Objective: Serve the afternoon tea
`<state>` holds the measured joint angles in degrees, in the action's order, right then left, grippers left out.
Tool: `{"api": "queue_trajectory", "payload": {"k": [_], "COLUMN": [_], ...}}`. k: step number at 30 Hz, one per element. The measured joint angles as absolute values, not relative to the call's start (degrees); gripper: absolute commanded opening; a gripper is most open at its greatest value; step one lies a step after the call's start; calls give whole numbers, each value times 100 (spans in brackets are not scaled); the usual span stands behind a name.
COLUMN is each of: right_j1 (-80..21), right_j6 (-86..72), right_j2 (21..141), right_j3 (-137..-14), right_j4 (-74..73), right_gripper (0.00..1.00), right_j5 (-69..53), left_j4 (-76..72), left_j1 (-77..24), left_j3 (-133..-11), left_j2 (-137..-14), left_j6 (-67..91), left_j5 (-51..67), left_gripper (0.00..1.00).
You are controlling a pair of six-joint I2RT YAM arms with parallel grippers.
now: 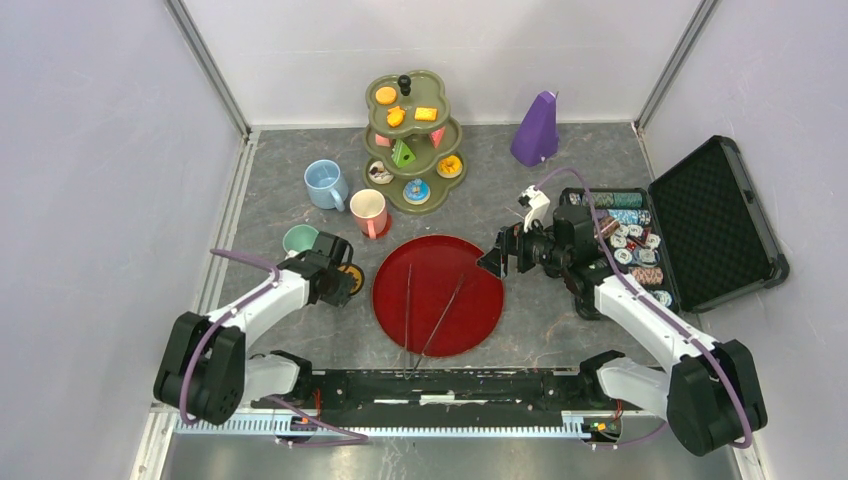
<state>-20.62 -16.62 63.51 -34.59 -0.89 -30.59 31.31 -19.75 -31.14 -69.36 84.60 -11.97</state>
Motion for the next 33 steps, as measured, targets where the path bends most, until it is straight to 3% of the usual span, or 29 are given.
{"api": "queue_trajectory", "payload": {"k": [4, 10, 14, 17, 25, 33], "right_j1": [-2062, -2062, -2062, -2064, -2062, -2051], "right_j6": [-1599, -1404, -1280, -1253, -1715, -2840], "right_j2": [6274, 6202, 6399, 6650, 7358, 7568], "right_j3": [-3459, -3494, -3780, -4117, -4947, -4967], "right_j4": [-272, -558, -864, -1092, -1896, -2285], "right_gripper": [98, 98, 98, 98, 98, 83], "right_j5": [-2899, -2499, -2058, -1498, 821, 1933], "left_j4": [3015, 3063, 3170, 3131, 2329, 1695], "left_j1": [-1975, -1988, -1997, -1999, -2001, -2001], "left_j3": [-3308, -3341, -3341, -3341, -3293, -3520], "left_j2": [-7238, -7087, -6466, -5859, -4930, -4827], "left_j6": [8458, 8169, 7747, 7404, 6381, 5022], "left_j5": [-1278, -1516, -1717, -1772, -1116, -172], "left_gripper": [41, 65, 84, 92, 98, 100]}}
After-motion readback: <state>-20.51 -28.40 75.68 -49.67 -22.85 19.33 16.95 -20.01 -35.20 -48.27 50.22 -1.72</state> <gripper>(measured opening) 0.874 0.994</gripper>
